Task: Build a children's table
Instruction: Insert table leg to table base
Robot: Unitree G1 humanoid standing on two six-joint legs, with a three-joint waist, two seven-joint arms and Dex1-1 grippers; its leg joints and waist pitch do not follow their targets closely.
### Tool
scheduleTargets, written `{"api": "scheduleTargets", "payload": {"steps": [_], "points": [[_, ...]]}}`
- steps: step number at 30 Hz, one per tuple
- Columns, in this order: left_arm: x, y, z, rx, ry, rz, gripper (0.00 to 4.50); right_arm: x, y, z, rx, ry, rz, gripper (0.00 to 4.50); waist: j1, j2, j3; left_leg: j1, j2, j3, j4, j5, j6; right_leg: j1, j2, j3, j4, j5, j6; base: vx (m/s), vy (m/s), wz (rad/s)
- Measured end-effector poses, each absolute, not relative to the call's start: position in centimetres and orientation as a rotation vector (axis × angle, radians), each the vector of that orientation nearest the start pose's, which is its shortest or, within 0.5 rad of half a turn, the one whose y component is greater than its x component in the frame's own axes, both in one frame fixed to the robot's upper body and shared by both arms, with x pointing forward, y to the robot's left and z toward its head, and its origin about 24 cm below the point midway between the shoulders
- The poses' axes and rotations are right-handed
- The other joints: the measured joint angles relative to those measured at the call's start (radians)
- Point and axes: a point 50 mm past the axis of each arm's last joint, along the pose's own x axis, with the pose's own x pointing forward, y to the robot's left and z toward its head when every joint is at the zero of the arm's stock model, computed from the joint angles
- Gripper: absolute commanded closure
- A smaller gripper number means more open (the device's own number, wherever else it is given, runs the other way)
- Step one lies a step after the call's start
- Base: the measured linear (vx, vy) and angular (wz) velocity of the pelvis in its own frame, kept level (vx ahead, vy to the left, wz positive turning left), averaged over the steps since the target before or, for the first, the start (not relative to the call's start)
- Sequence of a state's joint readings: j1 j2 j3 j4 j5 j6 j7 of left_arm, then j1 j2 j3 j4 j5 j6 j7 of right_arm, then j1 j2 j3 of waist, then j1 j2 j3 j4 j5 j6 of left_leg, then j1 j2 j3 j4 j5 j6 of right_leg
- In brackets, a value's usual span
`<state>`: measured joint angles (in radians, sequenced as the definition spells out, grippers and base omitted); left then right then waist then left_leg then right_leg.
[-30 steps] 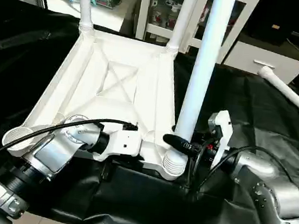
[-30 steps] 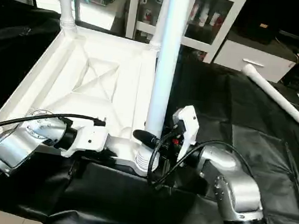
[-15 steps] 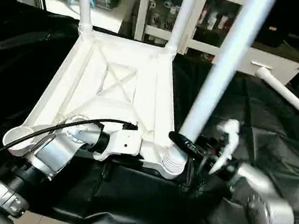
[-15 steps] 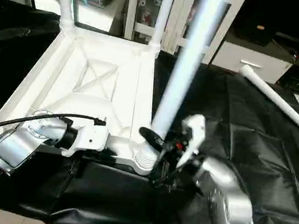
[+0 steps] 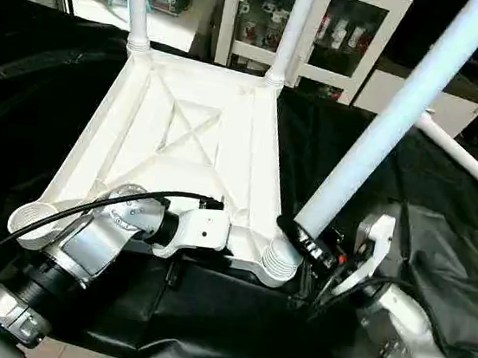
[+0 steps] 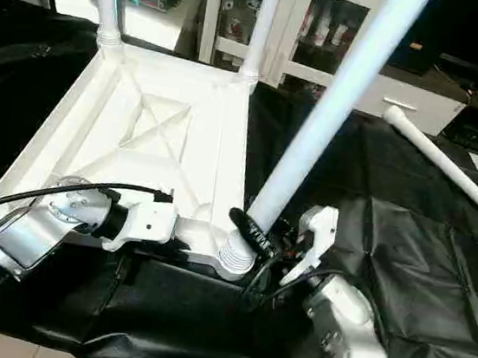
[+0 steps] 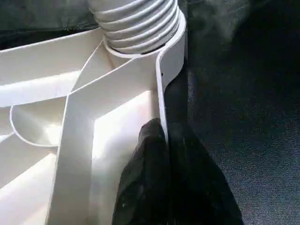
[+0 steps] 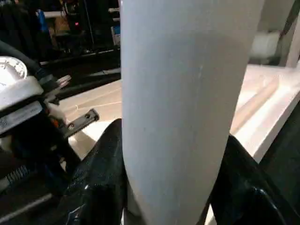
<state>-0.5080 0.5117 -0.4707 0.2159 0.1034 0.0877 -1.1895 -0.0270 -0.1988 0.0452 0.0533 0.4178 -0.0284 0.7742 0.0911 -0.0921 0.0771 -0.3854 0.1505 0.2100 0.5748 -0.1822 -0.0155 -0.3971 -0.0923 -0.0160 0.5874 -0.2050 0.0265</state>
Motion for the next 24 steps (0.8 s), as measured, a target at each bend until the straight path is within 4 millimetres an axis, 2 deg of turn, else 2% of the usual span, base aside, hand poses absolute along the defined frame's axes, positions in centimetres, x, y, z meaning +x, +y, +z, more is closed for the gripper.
{"api": "scheduleTargets", "payload": {"steps": [5, 13, 18, 24], "points": [[28.8, 11.7, 6.9, 0.774, 0.364, -1.465, 4.50, 23.8, -14.3, 4.5, 0.194, -0.099, 0.778, 2.68, -0.001, 0.000, 0.001, -0.001, 0.000, 0.000, -0.004, 0.000, 0.000, 0.001, 0.000, 0.000, -0.011, 0.000, 0.000, 0.000, 0.000, 0.00], [28.9, 11.7, 6.9, 0.780, 0.362, -1.455, 4.50, 23.7, -14.3, 4.2, 0.191, -0.117, 0.749, 2.68, -0.002, -0.001, 0.002, -0.001, -0.002, 0.000, -0.005, 0.000, 0.000, 0.000, 0.000, 0.001, -0.013, -0.001, 0.002, 0.000, 0.000, 0.00], [29.0, 11.8, 6.8, 0.779, 0.370, -1.449, 4.50, 24.0, -14.1, 4.2, 0.174, -0.095, 0.767, 2.68, -0.005, -0.001, 0.002, 0.000, -0.002, -0.001, -0.005, 0.000, 0.000, 0.000, 0.000, 0.001, -0.015, -0.003, 0.004, 0.000, 0.000, 0.00], [29.1, 12.0, 6.7, 0.784, 0.382, -1.435, 4.50, 25.0, -13.7, 4.6, 0.108, -0.036, 0.820, 2.68, -0.009, -0.006, -0.001, 0.001, -0.004, -0.003, -0.008, 0.000, 0.000, 0.001, 0.000, 0.000, -0.028, -0.004, 0.004, 0.000, 0.000, 0.00]]}}
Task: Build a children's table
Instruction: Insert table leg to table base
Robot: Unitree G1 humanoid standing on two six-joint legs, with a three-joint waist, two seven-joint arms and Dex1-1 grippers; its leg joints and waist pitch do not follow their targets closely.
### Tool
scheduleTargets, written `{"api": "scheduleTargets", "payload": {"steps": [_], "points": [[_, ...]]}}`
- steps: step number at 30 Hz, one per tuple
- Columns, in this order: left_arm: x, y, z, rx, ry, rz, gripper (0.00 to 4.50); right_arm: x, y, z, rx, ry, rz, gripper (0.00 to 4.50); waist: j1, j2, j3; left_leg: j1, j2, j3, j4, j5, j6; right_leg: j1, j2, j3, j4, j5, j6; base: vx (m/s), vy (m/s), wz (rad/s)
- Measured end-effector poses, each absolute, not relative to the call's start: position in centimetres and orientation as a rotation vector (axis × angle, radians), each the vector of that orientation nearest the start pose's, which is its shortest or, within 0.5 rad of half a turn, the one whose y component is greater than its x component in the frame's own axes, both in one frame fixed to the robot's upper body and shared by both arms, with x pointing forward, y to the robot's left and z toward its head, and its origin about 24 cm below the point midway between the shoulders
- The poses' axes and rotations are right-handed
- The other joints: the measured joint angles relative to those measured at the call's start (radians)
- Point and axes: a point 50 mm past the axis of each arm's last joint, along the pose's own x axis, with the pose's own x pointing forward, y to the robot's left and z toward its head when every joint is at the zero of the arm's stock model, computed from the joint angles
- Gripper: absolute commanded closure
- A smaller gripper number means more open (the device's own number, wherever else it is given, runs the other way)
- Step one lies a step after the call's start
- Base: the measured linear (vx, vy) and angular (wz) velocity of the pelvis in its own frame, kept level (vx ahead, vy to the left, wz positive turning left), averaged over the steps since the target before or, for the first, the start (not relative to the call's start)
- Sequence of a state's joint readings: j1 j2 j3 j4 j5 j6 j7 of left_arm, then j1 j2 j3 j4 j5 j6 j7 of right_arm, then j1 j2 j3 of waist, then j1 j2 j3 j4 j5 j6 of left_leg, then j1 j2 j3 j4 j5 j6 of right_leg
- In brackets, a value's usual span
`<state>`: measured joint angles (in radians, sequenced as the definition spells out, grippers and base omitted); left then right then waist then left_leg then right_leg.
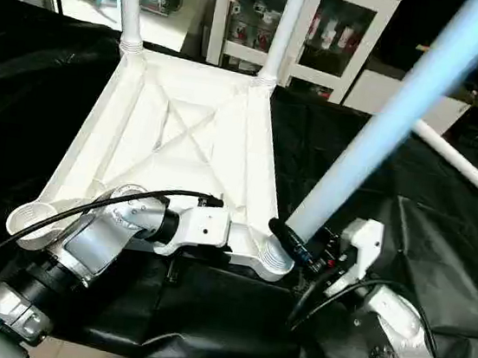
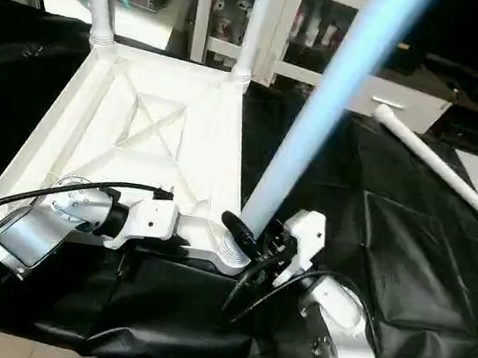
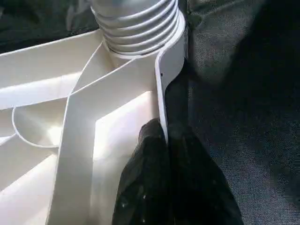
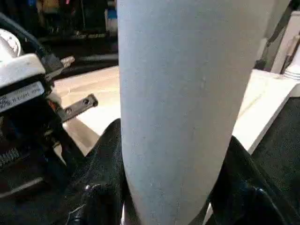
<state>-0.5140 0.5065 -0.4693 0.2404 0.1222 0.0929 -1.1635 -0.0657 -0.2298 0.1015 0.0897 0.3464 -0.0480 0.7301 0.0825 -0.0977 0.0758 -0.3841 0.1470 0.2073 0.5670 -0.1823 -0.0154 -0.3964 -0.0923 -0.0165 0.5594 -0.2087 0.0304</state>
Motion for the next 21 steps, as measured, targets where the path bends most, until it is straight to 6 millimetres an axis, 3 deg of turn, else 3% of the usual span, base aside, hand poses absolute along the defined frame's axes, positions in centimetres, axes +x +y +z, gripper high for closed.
{"api": "scheduleTargets", "payload": {"steps": [11, 21], "points": [[29.1, 12.4, 6.6, 0.785, 0.400, -1.423, 4.50, 26.1, -13.5, 5.2, 0.095, 0.037, 0.866, 2.68, -0.023, -0.002, -0.001, 0.002, -0.003, -0.002, -0.003, 0.000, 0.000, 0.000, 0.000, 0.001, -0.005, -0.021, -0.004, 0.000, 0.000, 0.00], [29.1, 12.3, 6.5, 0.790, 0.393, -1.408, 4.50, 26.1, -13.5, 5.1, 0.098, 0.033, 0.851, 2.68, -0.022, -0.001, -0.001, 0.002, -0.003, -0.002, -0.004, 0.000, 0.000, -0.001, 0.000, 0.001, -0.006, -0.022, -0.004, 0.000, 0.000, 0.00]]}}
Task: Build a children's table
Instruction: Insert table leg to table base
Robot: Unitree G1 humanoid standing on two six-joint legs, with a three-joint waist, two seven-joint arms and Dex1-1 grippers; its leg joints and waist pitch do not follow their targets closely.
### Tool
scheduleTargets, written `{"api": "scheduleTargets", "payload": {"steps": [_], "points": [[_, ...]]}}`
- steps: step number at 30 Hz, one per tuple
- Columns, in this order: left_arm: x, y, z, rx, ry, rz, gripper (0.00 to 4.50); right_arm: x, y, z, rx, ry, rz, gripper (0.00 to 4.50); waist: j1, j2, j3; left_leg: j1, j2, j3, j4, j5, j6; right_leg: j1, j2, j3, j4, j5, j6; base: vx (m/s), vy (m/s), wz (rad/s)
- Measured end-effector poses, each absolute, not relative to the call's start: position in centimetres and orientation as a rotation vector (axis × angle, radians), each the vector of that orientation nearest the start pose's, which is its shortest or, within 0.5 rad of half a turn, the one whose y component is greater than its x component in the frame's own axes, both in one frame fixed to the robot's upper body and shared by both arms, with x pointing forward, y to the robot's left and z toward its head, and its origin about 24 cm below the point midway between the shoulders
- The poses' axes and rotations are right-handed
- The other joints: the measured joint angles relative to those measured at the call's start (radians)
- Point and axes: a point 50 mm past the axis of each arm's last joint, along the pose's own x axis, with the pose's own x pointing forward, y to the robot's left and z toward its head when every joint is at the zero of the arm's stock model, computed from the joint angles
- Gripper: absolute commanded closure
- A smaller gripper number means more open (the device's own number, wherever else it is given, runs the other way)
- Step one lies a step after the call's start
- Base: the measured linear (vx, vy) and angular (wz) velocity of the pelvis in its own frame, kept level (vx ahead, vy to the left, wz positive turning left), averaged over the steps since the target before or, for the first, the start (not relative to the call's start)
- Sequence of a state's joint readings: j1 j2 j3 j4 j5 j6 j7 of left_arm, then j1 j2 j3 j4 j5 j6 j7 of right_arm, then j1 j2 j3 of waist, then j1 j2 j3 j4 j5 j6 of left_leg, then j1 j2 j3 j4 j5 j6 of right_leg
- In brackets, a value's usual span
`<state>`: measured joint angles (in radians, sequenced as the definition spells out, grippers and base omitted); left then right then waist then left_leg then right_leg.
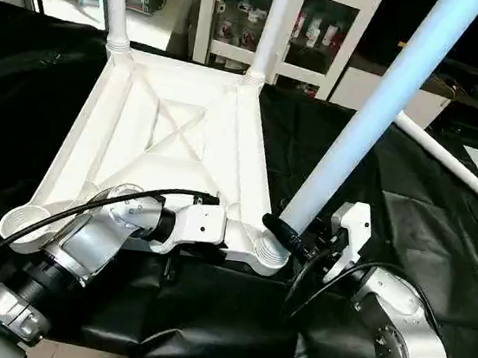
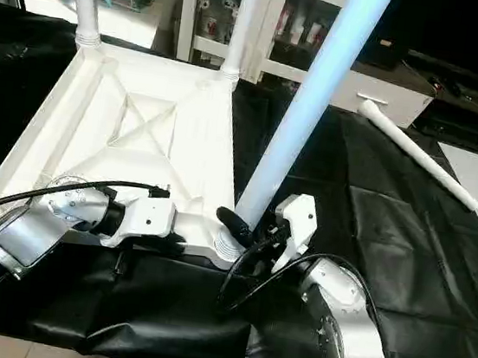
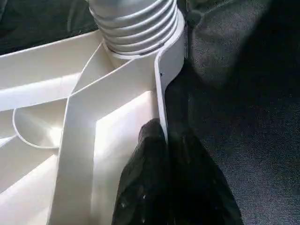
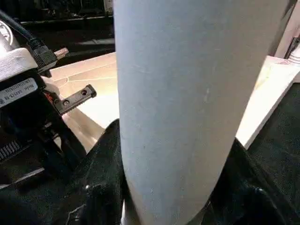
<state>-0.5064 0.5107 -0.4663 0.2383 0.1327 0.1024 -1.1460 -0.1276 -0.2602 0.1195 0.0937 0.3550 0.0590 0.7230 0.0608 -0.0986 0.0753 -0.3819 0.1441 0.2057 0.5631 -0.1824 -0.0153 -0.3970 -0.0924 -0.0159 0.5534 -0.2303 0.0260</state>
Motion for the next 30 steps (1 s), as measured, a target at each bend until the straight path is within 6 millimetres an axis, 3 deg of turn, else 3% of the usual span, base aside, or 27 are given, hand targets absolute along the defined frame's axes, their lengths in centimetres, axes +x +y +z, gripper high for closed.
{"api": "scheduleTargets", "payload": {"steps": [6, 9, 10, 11, 12, 13, 14, 15, 16, 17, 18, 19, 20, 23, 25, 27, 30], "points": [[29.3, 12.0, 6.4, 0.762, 0.382, -1.358, 4.50, 26.3, -13.3, 4.9, 0.100, 0.014, 0.772, 2.68, -0.001, 0.003, 0.002, 0.000, 0.000, 0.000, 0.000, 0.000, 0.000, 0.000, 0.000, 0.000, -0.001, -0.002, 0.000, 0.000, 0.000, 0.00], [29.7, 11.4, 6.2, 0.724, 0.384, -1.291, 4.50, 27.3, -13.0, 4.9, 0.088, 0.007, 0.679, 2.68, -0.011, 0.010, 0.006, 0.000, 0.000, -0.001, -0.005, 0.000, 0.000, 0.000, 0.000, -0.006, -0.010, -0.003, 0.000, -0.020, 0.005, -0.04], [30.0, 11.0, 6.0, 0.697, 0.387, -1.254, 4.50, 27.9, -12.8, 5.0, 0.086, 0.006, 0.622, 2.68, -0.019, 0.020, 0.012, 0.000, 0.001, -0.005, -0.016, 0.000, 0.000, 0.007, -0.003, -0.027, -0.014, -0.027, -0.015, -0.126, 0.016, -0.04], [30.3, 10.5, 6.0, 0.676, 0.391, -1.229, 4.50, 28.5, -12.7, 5.0, 0.083, 0.005, 0.578, 2.68, -0.015, 0.025, 0.016, -0.003, 0.002, 0.000, -0.031, 0.000, 0.000, 0.011, -0.003, -0.043, 0.010, -0.046, -0.033, -0.126, 0.016, -0.04], [30.5, 10.0, 5.8, 0.657, 0.399, -1.209, 4.50, 28.8, -12.9, 5.1, 0.081, 0.002, 0.531, 2.68, -0.009, 0.024, 0.016, -0.003, 0.007, 0.018, -0.043, 0.000, 0.000, 0.010, -0.007, -0.056, 0.073, -0.063, -0.054, -0.122, -0.027, 0.19], [30.7, 9.3, 5.7, 0.635, 0.396, -1.181, 4.50, 29.2, -13.2, 5.1, 0.080, 0.002, 0.480, 2.68, 0.007, 0.007, 0.010, 0.000, 0.009, 0.051, -0.054, 0.001, -0.002, 0.020, -0.005, -0.048, 0.109, -0.082, -0.056, -0.003, -0.123, 0.15], [31.2, 8.6, 5.9, 0.619, 0.383, -1.139, 4.50, 30.2, -13.0, 5.5, 0.075, 0.001, 0.432, 2.68, 0.013, -0.031, 0.002, -0.005, 0.001, 0.065, -0.039, -0.001, -0.031, 0.015, -0.015, -0.025, 0.101, -0.079, -0.015, -0.003, -0.123, 0.15], [31.4, 8.4, 6.0, 0.616, 0.381, -1.121, 4.50, 30.7, -13.0, 5.7, 0.069, 0.001, 0.411, 2.68, 0.011, -0.025, 0.004, -0.015, -0.003, 0.026, -0.001, -0.012, -0.045, 0.009, -0.017, -0.032, 0.103, -0.070, -0.006, 0.039, -0.073, -0.32], [31.5, 6.9, 5.8, 0.564, 0.384, -1.085, 4.50, 31.7, -13.0, 6.0, 0.070, 0.004, 0.334, 2.68, 0.020, 0.012, 0.005, -0.014, -0.011, -0.100, 0.096, -0.009, -0.049, 0.019, -0.016, -0.068, 0.099, -0.063, -0.005, 0.002, 0.085, -0.47], [31.8, 5.9, 5.9, 0.550, 0.384, -1.049, 4.50, 32.2, -13.3, 6.0, 0.068, 0.009, 0.274, 2.68, 0.019, 0.034, 0.005, -0.001, -0.007, -0.121, 0.084, -0.055, -0.043, 0.020, -0.018, -0.090, 0.097, -0.059, -0.010, 0.002, 0.085, -0.47], [32.2, 5.1, 6.0, 0.546, 0.386, -1.014, 4.50, 32.8, -13.4, 6.1, 0.077, 0.017, 0.225, 2.68, 0.007, 0.037, 0.005, -0.002, -0.002, -0.115, 0.076, -0.047, -0.052, 0.018, -0.015, -0.090, 0.088, -0.056, -0.012, -0.053, 0.090, -0.03], [32.5, 4.6, 6.0, 0.539, 0.388, -0.986, 4.50, 33.3, -13.3, 6.1, 0.086, 0.029, 0.192, 2.68, -0.007, 0.032, 0.005, -0.004, 0.003, -0.106, 0.061, -0.038, -0.054, 0.018, -0.001, -0.076, 0.070, -0.035, -0.035, -0.064, 0.021, 0.25], [32.6, 4.4, 5.8, 0.529, 0.401, -0.970, 4.50, 33.5, -13.2, 5.9, 0.092, 0.042, 0.173, 2.68, -0.013, 0.031, 0.004, -0.002, 0.004, -0.098, 0.053, -0.037, -0.053, 0.019, 0.000, -0.070, 0.057, -0.011, -0.047, -0.064, 0.021, 0.25], [33.1, 2.9, 5.6, 0.508, 0.409, -0.913, 4.50, 34.6, -13.4, 6.0, 0.099, 0.071, 0.096, 2.68, -0.024, 0.019, 0.005, 0.004, 0.008, -0.069, 0.047, -0.037, -0.053, 0.021, -0.001, -0.048, 0.052, 0.007, -0.029, -0.011, -0.002, 0.07], [33.3, 1.9, 5.8, 0.494, 0.399, -0.878, 4.50, 35.2, -13.6, 6.4, 0.086, 0.069, 0.054, 2.68, -0.026, 0.019, 0.007, 0.003, 0.008, -0.061, 0.033, -0.037, -0.053, 0.020, -0.002, -0.046, 0.039, 0.004, -0.024, 0.000, 0.000, 0.00], [33.5, 1.3, 6.0, 0.491, 0.388, -0.846, 4.50, 35.6, -13.6, 6.8, 0.075, 0.066, 0.025, 2.68, -0.026, 0.018, 0.005, -0.006, 0.009, -0.056, 0.019, -0.031, -0.048, 0.018, -0.002, -0.047, 0.023, 0.021, -0.023, 0.000, 0.000, 0.00], [33.9, 0.9, 6.2, 0.508, 0.375, -0.806, 4.50, 36.3, -13.3, 7.3, 0.060, 0.070, -0.014, 2.68, -0.026, 0.018, 0.005, -0.004, 0.014, -0.048, 0.011, 0.007, -0.028, 0.014, -0.002, -0.047, 0.024, 0.051, -0.009, 0.000, 0.000, 0.00]]}}
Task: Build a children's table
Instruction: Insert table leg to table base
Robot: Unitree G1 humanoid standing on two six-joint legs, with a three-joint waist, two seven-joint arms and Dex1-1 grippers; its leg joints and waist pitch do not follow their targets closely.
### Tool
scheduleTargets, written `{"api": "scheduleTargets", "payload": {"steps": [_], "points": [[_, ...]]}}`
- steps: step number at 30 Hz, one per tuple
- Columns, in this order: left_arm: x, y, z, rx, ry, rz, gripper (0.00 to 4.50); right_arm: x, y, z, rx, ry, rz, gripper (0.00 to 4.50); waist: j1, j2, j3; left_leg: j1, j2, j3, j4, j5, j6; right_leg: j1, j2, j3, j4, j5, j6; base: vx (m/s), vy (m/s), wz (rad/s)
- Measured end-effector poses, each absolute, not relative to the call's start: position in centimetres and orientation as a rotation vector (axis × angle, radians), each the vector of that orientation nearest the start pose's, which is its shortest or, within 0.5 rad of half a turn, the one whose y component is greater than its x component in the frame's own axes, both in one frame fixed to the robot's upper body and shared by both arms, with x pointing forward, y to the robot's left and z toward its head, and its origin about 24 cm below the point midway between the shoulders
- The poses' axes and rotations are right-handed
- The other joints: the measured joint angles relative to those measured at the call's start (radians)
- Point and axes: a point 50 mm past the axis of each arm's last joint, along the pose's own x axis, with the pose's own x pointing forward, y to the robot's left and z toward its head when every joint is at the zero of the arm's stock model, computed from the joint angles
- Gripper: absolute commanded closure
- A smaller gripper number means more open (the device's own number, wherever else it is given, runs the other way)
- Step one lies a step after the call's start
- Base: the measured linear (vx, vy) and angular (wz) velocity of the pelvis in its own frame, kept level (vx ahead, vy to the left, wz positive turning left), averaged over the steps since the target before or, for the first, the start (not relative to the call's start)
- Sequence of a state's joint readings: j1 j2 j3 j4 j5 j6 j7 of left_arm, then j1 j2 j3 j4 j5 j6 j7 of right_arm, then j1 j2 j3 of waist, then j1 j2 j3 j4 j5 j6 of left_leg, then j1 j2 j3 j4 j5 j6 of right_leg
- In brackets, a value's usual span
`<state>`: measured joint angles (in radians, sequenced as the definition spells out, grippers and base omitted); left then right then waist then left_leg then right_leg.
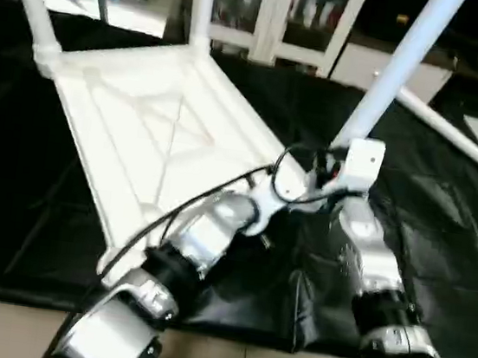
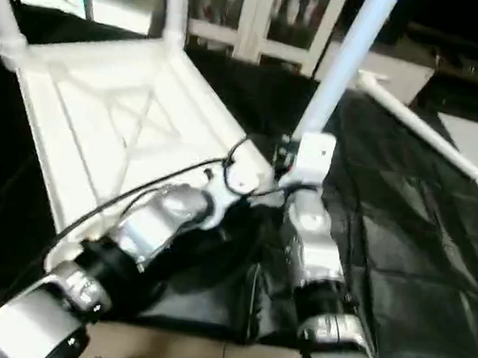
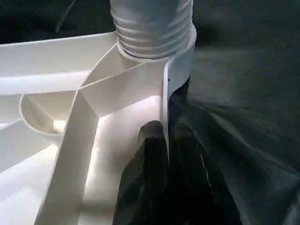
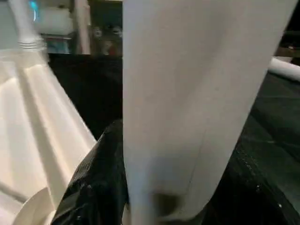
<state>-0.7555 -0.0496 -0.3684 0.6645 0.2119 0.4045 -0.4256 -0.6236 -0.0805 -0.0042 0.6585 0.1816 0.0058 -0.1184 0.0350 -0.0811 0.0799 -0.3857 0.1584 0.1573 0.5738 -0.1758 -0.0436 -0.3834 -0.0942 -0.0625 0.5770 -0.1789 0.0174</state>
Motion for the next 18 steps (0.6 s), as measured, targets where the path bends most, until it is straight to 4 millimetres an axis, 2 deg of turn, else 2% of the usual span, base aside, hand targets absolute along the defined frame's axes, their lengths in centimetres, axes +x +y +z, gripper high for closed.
{"api": "scheduleTargets", "payload": {"steps": [4, 7, 14, 15, 17, 18], "points": [[34.2, 0.7, 6.4, 0.520, 0.357, -0.784, 4.50, 36.8, -13.2, 7.6, 0.044, 0.057, -0.029, 2.68, 0.004, 0.000, 0.000, -0.001, 0.007, 0.015, -0.011, 0.001, -0.001, -0.008, 0.000, 0.001, 0.000, 0.000, 0.000, 0.000, 0.000, 0.00], [34.4, 0.7, 6.5, 0.524, 0.352, -0.777, 4.50, 36.9, -13.1, 7.7, 0.044, 0.048, -0.037, 2.68, 0.006, 0.000, 0.000, -0.005, 0.010, 0.018, -0.012, 0.002, -0.003, -0.013, 0.001, 0.001, 0.001, 0.000, 0.000, 0.000, 0.000, 0.00], [34.5, 0.8, 6.5, 0.522, 0.355, -0.775, 4.50, 37.0, -13.0, 7.6, 0.058, 0.039, -0.032, 2.68, 0.005, -0.001, 0.000, -0.004, 0.011, 0.024, -0.010, 0.003, -0.003, -0.014, 0.001, 0.005, 0.000, 0.001, -0.001, 0.000, 0.000, 0.00], [34.5, 0.8, 6.5, 0.522, 0.355, -0.775, 4.50, 37.0, -13.0, 7.6, 0.059, 0.037, -0.031, 2.12, 0.005, -0.001, 0.000, -0.004, 0.011, 0.024, -0.010, 0.003, -0.003, -0.014, 0.001, 0.005, 0.000, 0.001, -0.001, 0.000, 0.000, 0.00], [34.6, 0.8, 6.5, 0.523, 0.354, -0.776, 4.50, 37.0, -13.2, 7.3, 0.053, 0.050, -0.023, 2.12, 0.007, -0.001, 0.000, -0.004, 0.011, 0.024, -0.010, 0.003, -0.003, -0.014, 0.001, 0.005, 0.000, 0.001, -0.001, 0.000, 0.000, 0.00], [34.6, 0.7, 6.6, 0.524, 0.353, -0.777, 4.50, 36.9, -13.2, 6.6, 0.050, 0.082, -0.017, 1.91, 0.008, -0.002, 0.000, -0.004, 0.012, 0.025, -0.010, 0.003, -0.003, -0.015, 0.001, 0.005, 0.000, 0.001, -0.001, 0.000, 0.000, 0.00]]}}
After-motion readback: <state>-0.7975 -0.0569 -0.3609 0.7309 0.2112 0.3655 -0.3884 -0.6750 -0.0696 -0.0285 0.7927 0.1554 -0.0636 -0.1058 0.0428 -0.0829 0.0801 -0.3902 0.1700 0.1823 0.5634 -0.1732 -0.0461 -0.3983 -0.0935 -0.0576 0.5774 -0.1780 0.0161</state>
